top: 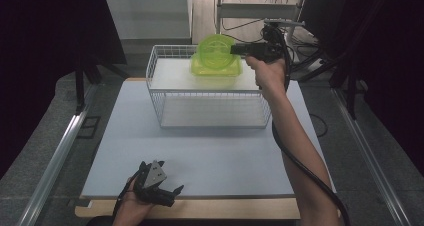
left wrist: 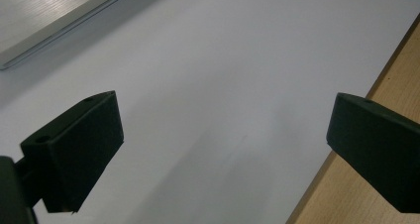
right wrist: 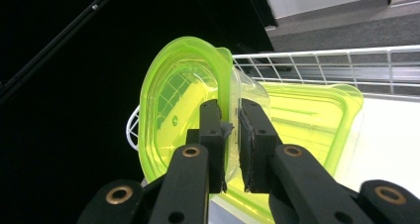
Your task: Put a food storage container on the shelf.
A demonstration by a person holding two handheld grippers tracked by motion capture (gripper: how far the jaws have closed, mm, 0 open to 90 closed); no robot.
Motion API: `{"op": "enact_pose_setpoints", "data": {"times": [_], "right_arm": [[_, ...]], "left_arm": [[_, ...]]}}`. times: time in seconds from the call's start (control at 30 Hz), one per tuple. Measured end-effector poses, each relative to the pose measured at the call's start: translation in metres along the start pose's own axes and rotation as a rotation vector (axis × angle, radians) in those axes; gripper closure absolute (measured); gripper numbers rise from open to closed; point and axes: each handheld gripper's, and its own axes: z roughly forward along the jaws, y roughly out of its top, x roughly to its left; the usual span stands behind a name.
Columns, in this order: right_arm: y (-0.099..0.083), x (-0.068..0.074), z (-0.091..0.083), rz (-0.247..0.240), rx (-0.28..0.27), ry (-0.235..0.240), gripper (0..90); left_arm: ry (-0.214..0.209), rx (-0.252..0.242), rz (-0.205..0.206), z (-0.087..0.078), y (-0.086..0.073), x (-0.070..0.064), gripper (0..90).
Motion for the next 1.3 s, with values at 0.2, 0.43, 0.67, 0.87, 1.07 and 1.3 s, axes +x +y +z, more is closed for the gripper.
{"op": "enact_pose_setpoints", "data": {"times": [0.2, 0.43, 0.67, 0.87, 1.07, 1.3], "right_arm": [[0.003, 0.002, 0.004, 0.001, 0.010, -0.033, 80.0], [0.007, 0.004, 0.009, -0.026, 0.015, -0.114, 75.1], [0.012, 0.004, 0.016, -0.049, 0.022, -0.172, 70.5], [0.014, 0.006, 0.020, -0.069, 0.016, -0.198, 68.2], [0.014, 0.008, 0.021, -0.093, 0.015, -0.216, 61.1], [0.013, 0.008, 0.020, -0.102, 0.007, -0.177, 43.0]], "left_arm": [[0.001, 0.001, 0.002, 0.000, 0.000, 0.000, 1.3], [0.000, 0.003, 0.009, 0.001, 0.000, -0.001, 1.4], [0.000, 0.005, 0.007, 0.001, 0.000, 0.000, 1.4], [-0.001, 0.007, 0.009, 0.001, 0.000, 0.000, 1.4], [-0.002, 0.008, 0.010, 0.001, 0.000, -0.001, 1.4], [0.001, 0.009, 0.012, 0.001, 0.000, 0.000, 1.4]]}}
